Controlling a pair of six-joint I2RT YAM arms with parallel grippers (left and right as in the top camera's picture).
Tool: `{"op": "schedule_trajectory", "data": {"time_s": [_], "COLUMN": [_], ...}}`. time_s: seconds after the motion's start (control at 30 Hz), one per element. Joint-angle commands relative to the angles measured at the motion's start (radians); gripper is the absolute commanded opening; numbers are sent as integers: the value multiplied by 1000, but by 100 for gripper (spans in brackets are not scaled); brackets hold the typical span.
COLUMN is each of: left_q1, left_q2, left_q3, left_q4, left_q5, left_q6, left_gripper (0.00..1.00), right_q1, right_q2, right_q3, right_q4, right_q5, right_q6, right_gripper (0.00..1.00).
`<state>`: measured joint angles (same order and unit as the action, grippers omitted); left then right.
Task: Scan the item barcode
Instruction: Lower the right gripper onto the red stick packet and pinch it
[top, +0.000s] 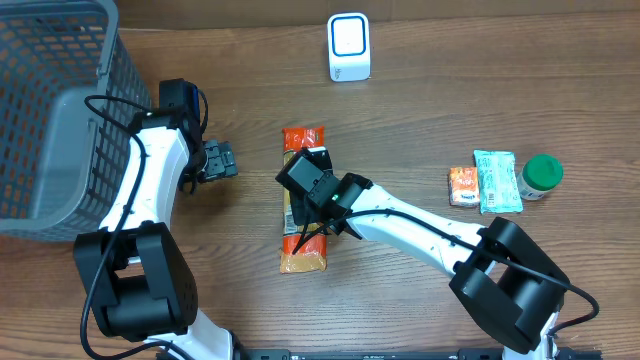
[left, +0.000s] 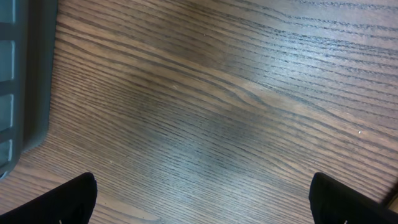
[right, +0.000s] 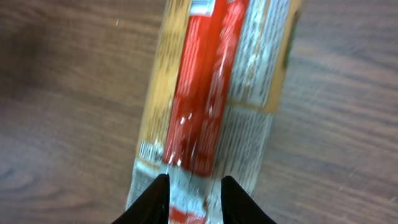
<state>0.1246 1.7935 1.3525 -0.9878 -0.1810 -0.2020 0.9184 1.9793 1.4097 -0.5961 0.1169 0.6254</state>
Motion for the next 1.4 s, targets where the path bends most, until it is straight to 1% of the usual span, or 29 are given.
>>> {"op": "schedule_trajectory", "data": {"time_s": [0.0,0.13,0.43,0.5,0.63,0.73,0.83,1.0,1.13,1.2,1.27,1.37], "left_q1": [0,0,-1,0,0,0,0,0,0,0,0,0], "left_q2": [-21,-21,-21,-21,-21,-21,-21,-21,-21,-21,-21,-21], "left_q3": [4,4,4,4,4,4,4,4,4,4,4,4], "left_q4": [1,1,1,1,1,1,1,1,1,1,1,1], "left_q5": [-10,-10,-10,-10,-10,-10,-10,-10,-10,-10,-10,-10], "left_q6": [15,15,15,15,15,15,15,15,15,15,15,15], "left_gripper": [100,100,100,100,100,100,100,100,100,100,100,100], "right_q1": [-4,-3,3,3,3,3,2,-28,-39,-39,-39,-46], "right_q2": [-19,-8,69,76,79,78,74,-27,-143,-185,-208,-214], "right_q3": [-3,-3,-3,-3,-3,-3,-2,0,0,0,0,0], "right_q4": [7,11,42,41,24,16,9,-25,-37,-50,-71,-110], "right_q5": [49,47,17,16,13,5,2,3,2,2,5,66], "right_q6": [9,68,67,67,68,67,66,-43,-233,-344,-417,-448], "right_gripper": [28,28,28,26,20,4,4,4,4,4,4,4]}}
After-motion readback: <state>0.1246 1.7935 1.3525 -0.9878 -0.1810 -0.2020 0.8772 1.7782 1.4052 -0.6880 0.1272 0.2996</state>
